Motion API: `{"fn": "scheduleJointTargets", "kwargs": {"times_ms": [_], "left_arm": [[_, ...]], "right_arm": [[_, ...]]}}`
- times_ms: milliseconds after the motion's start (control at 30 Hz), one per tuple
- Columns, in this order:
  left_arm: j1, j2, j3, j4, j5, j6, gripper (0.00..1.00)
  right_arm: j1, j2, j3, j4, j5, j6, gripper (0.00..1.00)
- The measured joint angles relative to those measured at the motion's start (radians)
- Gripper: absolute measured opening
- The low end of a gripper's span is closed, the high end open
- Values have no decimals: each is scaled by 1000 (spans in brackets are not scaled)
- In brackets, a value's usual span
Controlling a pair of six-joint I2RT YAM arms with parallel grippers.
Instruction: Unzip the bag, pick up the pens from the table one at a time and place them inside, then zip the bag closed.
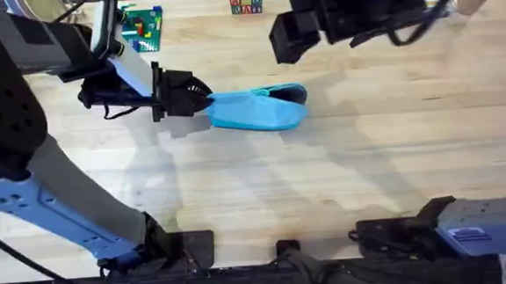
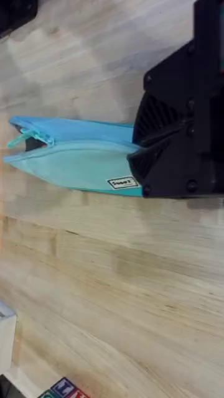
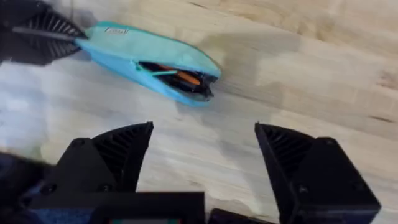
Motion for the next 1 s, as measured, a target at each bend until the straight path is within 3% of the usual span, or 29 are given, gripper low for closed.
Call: {"fn": "scheduleJointTargets", "kwargs": {"times_ms": [367, 700, 1000], "left_arm": [[0, 0, 0, 0, 0, 0, 43], [0, 0, 0, 0, 0, 0, 42], [0, 0, 0, 0, 0, 0, 42]], "right_arm": [[-1, -55, 1, -41, -113, -217, 997], [-1, -55, 1, -36, -80, -275, 997], [0, -55, 1, -36, -78, -520, 997]]}}
